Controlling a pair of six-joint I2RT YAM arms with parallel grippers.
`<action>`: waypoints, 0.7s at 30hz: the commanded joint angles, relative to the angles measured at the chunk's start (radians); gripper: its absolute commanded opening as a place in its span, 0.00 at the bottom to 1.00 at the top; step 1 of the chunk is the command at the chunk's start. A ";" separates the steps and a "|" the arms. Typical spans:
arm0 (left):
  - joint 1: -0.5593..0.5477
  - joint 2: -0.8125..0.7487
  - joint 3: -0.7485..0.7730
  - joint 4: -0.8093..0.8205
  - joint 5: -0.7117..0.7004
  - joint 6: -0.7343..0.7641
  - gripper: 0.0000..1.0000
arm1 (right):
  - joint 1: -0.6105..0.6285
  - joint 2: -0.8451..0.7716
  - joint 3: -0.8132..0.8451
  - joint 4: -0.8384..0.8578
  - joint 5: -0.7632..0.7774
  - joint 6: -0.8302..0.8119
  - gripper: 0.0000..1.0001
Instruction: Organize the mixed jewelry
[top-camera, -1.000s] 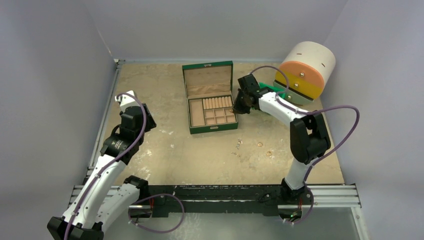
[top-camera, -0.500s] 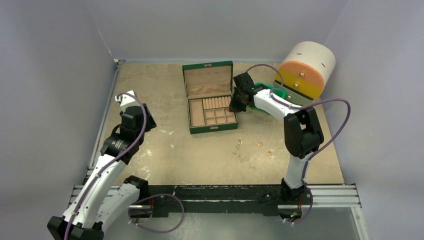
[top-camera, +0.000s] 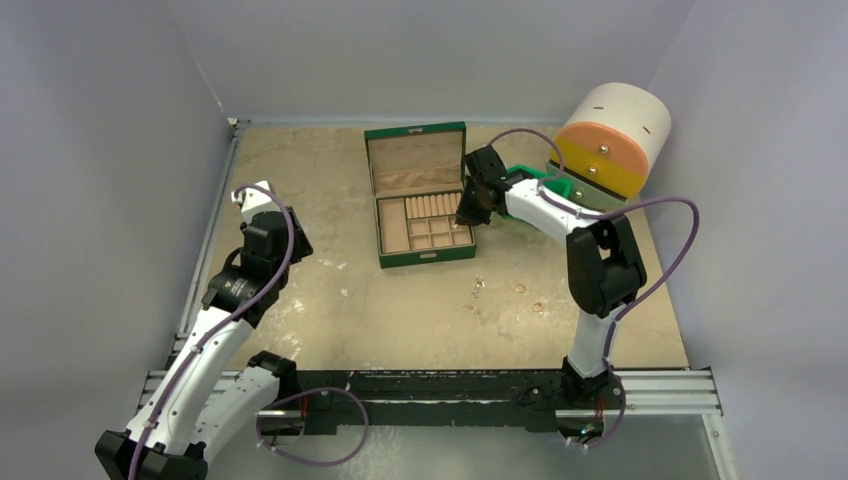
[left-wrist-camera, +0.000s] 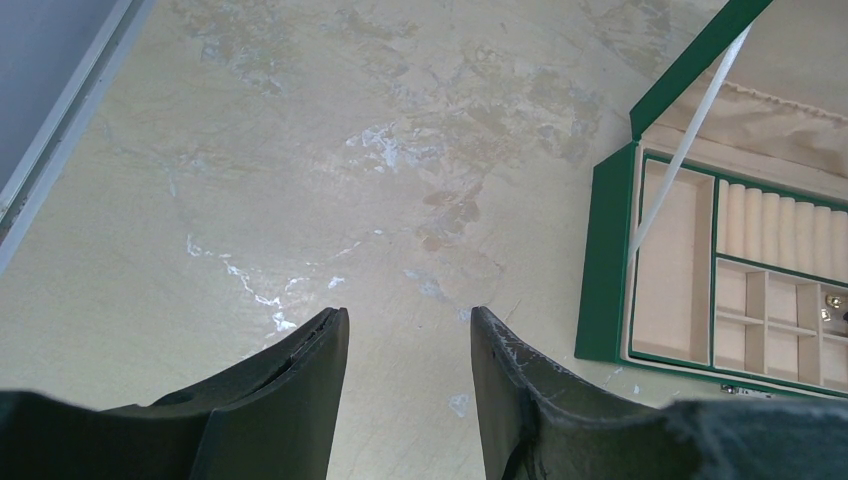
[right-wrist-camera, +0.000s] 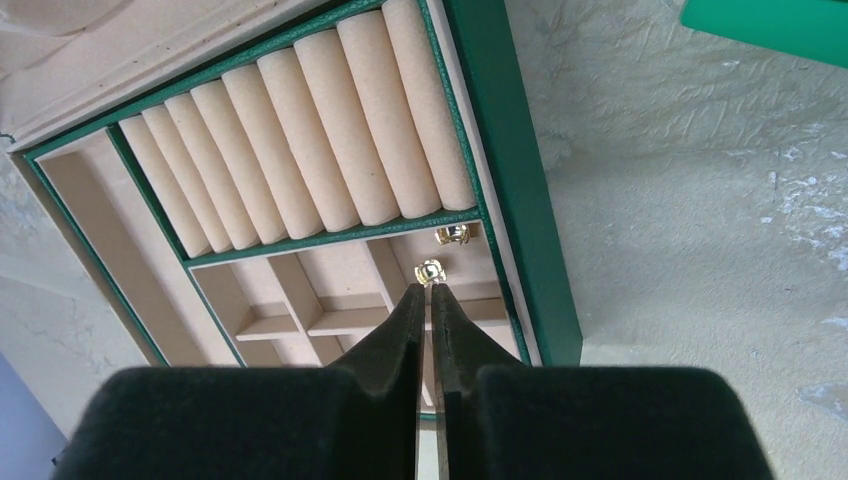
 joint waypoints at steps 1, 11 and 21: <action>-0.003 -0.003 0.020 0.043 -0.016 0.014 0.47 | 0.005 0.011 0.040 -0.008 0.017 -0.014 0.11; -0.003 0.003 0.020 0.043 -0.013 0.014 0.47 | 0.007 -0.028 0.033 -0.025 0.030 -0.013 0.18; -0.003 0.002 0.021 0.043 -0.011 0.015 0.47 | 0.006 -0.177 -0.065 -0.059 0.062 -0.024 0.20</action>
